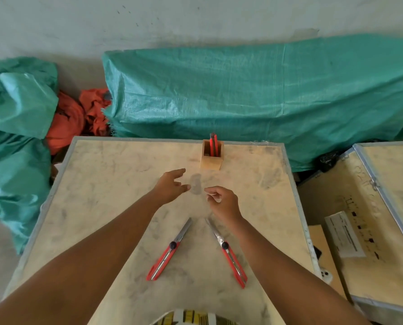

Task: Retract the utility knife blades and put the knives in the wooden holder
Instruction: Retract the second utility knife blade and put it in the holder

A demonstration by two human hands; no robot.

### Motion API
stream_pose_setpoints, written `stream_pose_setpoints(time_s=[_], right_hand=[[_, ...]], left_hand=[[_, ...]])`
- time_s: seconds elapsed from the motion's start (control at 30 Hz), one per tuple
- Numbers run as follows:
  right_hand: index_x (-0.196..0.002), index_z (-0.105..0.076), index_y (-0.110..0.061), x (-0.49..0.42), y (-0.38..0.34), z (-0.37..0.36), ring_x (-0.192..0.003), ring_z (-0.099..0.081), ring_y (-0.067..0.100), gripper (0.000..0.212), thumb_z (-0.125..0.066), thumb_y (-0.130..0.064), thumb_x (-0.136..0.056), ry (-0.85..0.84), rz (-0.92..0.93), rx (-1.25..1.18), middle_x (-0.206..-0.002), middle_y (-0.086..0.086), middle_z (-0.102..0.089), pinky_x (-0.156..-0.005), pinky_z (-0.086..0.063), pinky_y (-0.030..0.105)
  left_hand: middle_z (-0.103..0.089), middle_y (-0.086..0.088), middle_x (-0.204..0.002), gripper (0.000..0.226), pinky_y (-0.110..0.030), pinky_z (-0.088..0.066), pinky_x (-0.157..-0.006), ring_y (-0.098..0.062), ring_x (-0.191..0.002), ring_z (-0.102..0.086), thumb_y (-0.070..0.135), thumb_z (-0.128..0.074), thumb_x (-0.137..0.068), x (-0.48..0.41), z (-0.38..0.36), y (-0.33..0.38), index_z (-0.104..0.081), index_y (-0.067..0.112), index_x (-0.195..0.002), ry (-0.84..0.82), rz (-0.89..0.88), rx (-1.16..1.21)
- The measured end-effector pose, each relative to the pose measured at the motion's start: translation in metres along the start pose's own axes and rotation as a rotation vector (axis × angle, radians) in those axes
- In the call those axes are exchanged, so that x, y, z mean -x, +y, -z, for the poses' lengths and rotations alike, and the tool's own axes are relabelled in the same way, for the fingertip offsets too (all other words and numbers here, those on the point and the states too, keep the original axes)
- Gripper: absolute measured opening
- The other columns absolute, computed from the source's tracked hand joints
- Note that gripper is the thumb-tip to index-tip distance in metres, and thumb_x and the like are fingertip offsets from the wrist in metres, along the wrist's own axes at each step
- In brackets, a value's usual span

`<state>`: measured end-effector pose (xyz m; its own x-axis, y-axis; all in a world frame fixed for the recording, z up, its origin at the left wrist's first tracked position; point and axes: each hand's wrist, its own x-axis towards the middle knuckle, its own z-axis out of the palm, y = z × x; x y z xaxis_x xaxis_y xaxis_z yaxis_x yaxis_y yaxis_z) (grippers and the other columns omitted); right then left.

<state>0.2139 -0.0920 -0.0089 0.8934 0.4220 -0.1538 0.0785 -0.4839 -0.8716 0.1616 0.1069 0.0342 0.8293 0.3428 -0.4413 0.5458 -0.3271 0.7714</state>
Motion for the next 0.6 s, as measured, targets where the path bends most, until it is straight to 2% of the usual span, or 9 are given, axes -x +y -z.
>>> stream_pose_setpoints(time_s=[0.1, 0.2, 0.27, 0.37, 0.47, 0.6], right_hand=[[-0.108, -0.076, -0.014, 0.038, 0.005, -0.026, -0.093, -0.069, 0.009, 0.025, -0.066, -0.002, -0.088, -0.107, -0.105, -0.012, -0.107, 0.0, -0.076, -0.087, -0.053, 0.01], [-0.11, -0.075, -0.013, 0.071, 0.007, -0.052, -0.097, -0.067, 0.006, 0.025, -0.067, -0.003, -0.089, -0.19, -0.172, -0.01, -0.109, 0.001, -0.075, -0.082, -0.048, 0.003], [-0.113, -0.074, -0.012, 0.09, 0.008, -0.068, -0.1, -0.067, 0.007, 0.026, -0.068, -0.004, -0.09, -0.222, -0.233, -0.016, -0.111, 0.003, -0.074, -0.084, -0.047, 0.008], [-0.117, -0.072, -0.014, 0.115, 0.015, -0.09, -0.091, -0.066, 0.002, 0.029, -0.069, -0.008, -0.09, -0.264, -0.313, 0.022, -0.107, 0.001, -0.074, -0.084, -0.047, 0.01], [-0.119, -0.071, -0.019, 0.128, 0.02, -0.108, -0.104, -0.07, 0.013, 0.034, -0.069, -0.007, -0.087, -0.245, -0.378, 0.055, -0.111, 0.003, -0.076, -0.096, -0.052, 0.025], [-0.125, -0.069, -0.018, 0.133, 0.016, -0.126, -0.106, -0.068, 0.018, 0.042, -0.068, -0.004, -0.086, -0.17, -0.413, 0.101, -0.112, 0.006, -0.075, -0.1, -0.051, 0.028]], left_hand=[[-0.057, -0.005, -0.142, 0.065, -0.033, -0.054, -0.087, -0.022, -0.109, -0.065, 0.024, -0.077, -0.084, 0.045, 0.001, -0.044, -0.049, 0.019, -0.143, -0.017, 0.056, 0.015], [-0.063, -0.004, -0.135, 0.061, -0.033, -0.053, -0.089, -0.023, -0.108, -0.066, 0.025, -0.077, -0.083, 0.081, -0.001, -0.086, -0.054, 0.018, -0.139, -0.032, 0.118, -0.009], [-0.064, -0.002, -0.133, 0.059, -0.032, -0.052, -0.09, -0.023, -0.107, -0.066, 0.025, -0.077, -0.082, 0.099, -0.005, -0.112, -0.056, 0.017, -0.137, -0.036, 0.17, -0.006], [-0.064, -0.002, -0.132, 0.057, -0.029, -0.049, -0.089, -0.022, -0.106, -0.066, 0.021, -0.076, -0.083, 0.121, -0.015, -0.14, -0.057, 0.017, -0.136, -0.054, 0.185, -0.033], [-0.063, -0.002, -0.133, 0.054, -0.026, -0.048, -0.087, -0.023, -0.112, -0.064, 0.015, -0.07, -0.083, 0.137, -0.031, -0.155, -0.058, 0.016, -0.135, -0.072, 0.16, -0.101], [-0.063, -0.003, -0.111, 0.033, -0.028, -0.052, -0.078, -0.024, -0.095, -0.066, 0.018, -0.07, -0.082, 0.152, -0.05, -0.175, -0.073, 0.026, -0.114, -0.052, 0.072, -0.189]])
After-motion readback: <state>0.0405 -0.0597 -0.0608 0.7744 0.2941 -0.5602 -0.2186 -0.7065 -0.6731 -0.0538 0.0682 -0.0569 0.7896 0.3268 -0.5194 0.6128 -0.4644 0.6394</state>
